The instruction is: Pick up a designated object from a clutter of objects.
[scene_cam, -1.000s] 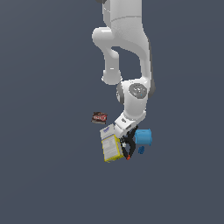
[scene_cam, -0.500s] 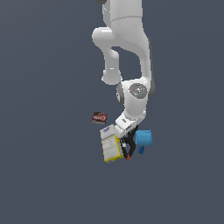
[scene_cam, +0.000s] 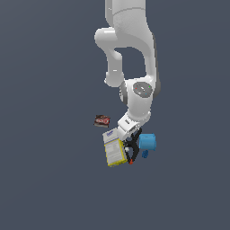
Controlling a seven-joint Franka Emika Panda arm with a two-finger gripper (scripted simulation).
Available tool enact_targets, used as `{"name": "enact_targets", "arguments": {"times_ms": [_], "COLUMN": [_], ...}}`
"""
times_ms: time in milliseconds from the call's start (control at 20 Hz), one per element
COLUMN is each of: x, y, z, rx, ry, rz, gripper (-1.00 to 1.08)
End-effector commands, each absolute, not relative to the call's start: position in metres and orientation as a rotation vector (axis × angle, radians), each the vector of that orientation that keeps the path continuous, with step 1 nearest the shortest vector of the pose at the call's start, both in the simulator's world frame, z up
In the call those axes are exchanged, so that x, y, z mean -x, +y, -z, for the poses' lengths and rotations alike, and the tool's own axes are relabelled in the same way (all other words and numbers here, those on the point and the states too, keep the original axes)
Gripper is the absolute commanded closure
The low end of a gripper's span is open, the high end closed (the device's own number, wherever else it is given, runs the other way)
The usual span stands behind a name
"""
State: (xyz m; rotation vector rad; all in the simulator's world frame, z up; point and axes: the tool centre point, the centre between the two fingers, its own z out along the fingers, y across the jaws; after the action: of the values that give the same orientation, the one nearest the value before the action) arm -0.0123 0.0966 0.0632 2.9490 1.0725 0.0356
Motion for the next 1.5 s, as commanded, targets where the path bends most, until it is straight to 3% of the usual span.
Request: {"name": "enact_targets", "arguments": {"times_ms": [0, 1450], "x": [0.01, -0.048], "y": [0.095, 0.069], "z": [-0.076, -0.332], "rx": [-2.949, -2.956], "ry": [1.072, 1.066], "rz": [-0.035, -0.006], "gripper": [1.08, 1.08]}}
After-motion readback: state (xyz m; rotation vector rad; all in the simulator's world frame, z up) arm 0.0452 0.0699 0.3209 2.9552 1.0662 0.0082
